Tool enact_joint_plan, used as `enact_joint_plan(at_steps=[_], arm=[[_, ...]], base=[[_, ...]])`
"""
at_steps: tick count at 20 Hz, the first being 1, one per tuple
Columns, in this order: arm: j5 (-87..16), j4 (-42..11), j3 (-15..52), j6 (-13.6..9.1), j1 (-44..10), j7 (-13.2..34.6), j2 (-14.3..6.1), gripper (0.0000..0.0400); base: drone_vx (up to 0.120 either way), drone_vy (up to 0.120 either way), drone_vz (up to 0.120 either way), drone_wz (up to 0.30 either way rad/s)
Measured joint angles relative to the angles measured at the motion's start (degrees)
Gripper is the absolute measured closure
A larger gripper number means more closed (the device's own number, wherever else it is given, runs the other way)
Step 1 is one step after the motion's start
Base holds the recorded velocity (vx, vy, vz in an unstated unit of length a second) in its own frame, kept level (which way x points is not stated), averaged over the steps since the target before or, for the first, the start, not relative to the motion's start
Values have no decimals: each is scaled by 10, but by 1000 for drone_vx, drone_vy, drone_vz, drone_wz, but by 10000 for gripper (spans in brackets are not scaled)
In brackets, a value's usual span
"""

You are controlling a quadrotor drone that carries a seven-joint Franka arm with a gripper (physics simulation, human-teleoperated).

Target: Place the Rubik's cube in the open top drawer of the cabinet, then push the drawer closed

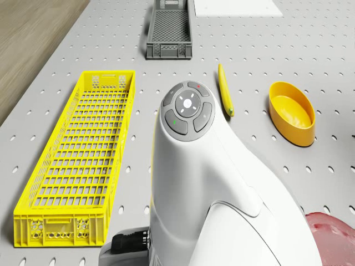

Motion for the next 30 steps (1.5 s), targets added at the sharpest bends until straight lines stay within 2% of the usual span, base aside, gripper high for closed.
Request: enact_joint_plan(at_steps=[30], arm=[[14,1,4,32,-5,3,-34,107]], base=[[0,-120,120,0]])
